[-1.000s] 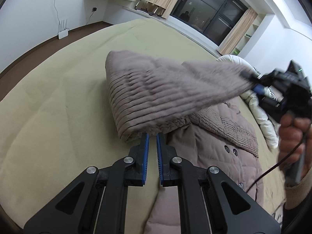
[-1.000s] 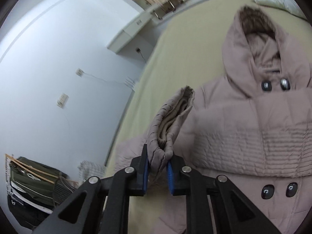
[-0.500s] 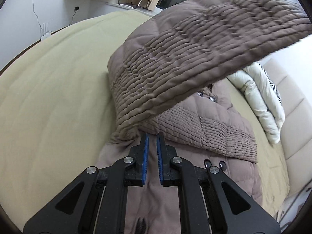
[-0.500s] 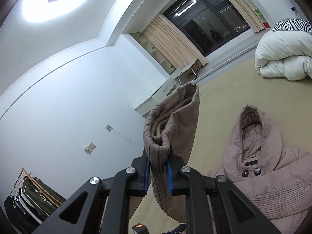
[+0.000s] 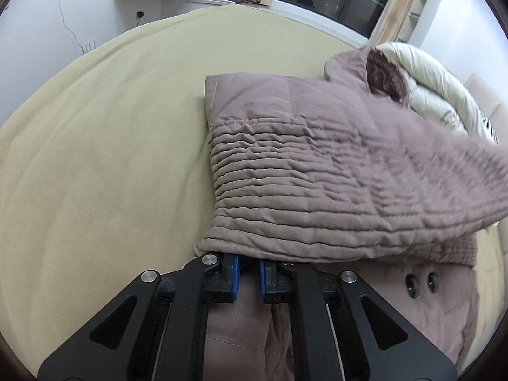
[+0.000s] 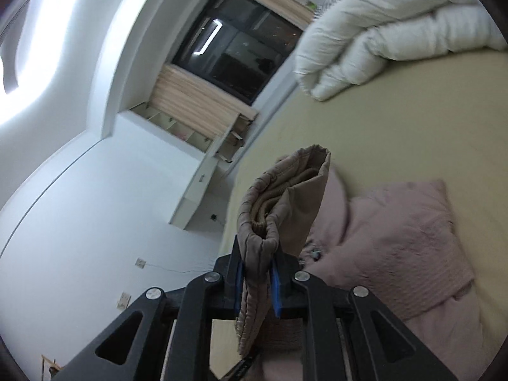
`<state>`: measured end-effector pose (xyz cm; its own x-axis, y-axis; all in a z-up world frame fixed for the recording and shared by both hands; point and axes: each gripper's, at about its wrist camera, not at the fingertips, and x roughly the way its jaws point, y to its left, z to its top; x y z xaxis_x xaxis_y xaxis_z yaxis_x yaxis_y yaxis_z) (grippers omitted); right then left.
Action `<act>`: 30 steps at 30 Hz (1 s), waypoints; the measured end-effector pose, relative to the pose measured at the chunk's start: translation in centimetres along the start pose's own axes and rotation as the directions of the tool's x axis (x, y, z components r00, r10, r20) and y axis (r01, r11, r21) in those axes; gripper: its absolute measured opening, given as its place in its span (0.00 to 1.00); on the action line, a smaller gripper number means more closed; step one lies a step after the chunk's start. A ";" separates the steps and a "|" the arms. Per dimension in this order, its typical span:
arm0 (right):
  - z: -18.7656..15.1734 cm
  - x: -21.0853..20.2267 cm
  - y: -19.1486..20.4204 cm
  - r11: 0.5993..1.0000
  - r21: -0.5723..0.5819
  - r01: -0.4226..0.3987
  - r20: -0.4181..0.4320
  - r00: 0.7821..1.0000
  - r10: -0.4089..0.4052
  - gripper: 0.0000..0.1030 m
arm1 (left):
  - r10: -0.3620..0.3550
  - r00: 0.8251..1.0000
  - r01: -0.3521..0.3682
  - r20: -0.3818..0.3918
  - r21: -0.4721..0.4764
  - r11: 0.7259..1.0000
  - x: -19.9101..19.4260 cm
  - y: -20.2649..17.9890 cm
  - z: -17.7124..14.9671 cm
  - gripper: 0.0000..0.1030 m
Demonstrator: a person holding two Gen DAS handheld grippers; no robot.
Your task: Fold large clothes
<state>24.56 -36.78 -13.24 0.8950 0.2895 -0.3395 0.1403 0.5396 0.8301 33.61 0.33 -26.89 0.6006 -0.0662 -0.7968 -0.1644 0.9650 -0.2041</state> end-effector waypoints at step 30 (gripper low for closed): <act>-4.1 14.5 -5.2 0.656 -0.580 0.483 -0.104 0.754 -0.648 0.51 | 0.142 0.990 -0.130 -0.019 0.307 0.943 7.3 -4.1 8.3 0.08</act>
<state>35.05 -32.11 -24.28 0.5399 -0.0491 -0.8403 0.2791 0.9523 0.1237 45.20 -2.04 -27.09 0.5563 0.0670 -0.8283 0.0074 0.9963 0.0855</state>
